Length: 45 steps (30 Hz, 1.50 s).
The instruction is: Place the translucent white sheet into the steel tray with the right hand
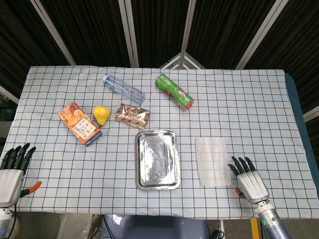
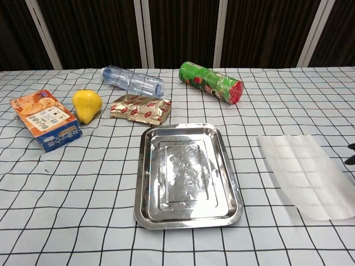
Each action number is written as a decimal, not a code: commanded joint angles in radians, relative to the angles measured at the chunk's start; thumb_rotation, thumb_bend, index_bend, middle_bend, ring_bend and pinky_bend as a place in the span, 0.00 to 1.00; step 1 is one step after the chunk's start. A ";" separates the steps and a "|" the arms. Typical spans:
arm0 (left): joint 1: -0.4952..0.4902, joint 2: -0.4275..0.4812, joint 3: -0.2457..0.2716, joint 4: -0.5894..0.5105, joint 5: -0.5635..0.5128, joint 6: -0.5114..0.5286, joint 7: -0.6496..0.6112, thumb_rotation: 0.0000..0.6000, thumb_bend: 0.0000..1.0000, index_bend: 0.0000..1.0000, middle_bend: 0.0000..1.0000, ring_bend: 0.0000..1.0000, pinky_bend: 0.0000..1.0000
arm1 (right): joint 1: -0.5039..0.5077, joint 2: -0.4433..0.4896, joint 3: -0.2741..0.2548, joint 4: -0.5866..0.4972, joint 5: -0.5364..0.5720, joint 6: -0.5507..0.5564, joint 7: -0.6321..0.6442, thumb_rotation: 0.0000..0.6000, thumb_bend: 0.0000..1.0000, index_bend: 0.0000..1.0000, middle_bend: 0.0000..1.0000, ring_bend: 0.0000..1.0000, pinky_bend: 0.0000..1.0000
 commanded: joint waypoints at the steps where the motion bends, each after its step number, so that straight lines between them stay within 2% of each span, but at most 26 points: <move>1: 0.000 0.000 0.001 0.001 0.001 -0.001 0.000 1.00 0.10 0.00 0.00 0.00 0.00 | -0.002 -0.009 -0.005 -0.002 0.000 0.000 -0.010 1.00 0.31 0.18 0.00 0.00 0.00; 6: -0.001 0.000 0.001 0.002 0.005 0.001 -0.001 1.00 0.10 0.00 0.00 0.00 0.00 | 0.006 -0.040 -0.001 0.016 0.015 -0.017 -0.027 1.00 0.31 0.19 0.00 0.00 0.00; 18: -0.003 0.001 0.000 0.002 -0.001 -0.006 -0.004 1.00 0.10 0.00 0.00 0.00 0.00 | 0.025 -0.091 0.021 0.073 0.047 -0.034 -0.025 1.00 0.31 0.29 0.02 0.00 0.00; 25: -0.004 0.002 0.000 0.000 -0.006 -0.010 -0.005 1.00 0.10 0.00 0.00 0.00 0.00 | 0.032 -0.108 0.022 0.097 0.047 -0.034 -0.008 1.00 0.31 0.41 0.07 0.00 0.00; 32: -0.005 0.002 -0.001 -0.002 -0.013 -0.015 -0.007 1.00 0.10 0.00 0.00 0.00 0.00 | 0.034 -0.114 0.010 0.104 0.011 -0.013 0.030 1.00 0.41 0.54 0.11 0.00 0.00; 45: -0.005 0.002 -0.002 -0.002 -0.015 -0.016 -0.011 1.00 0.10 0.00 0.00 0.00 0.00 | 0.035 -0.106 0.005 0.092 -0.011 0.010 0.064 1.00 0.49 0.64 0.15 0.00 0.00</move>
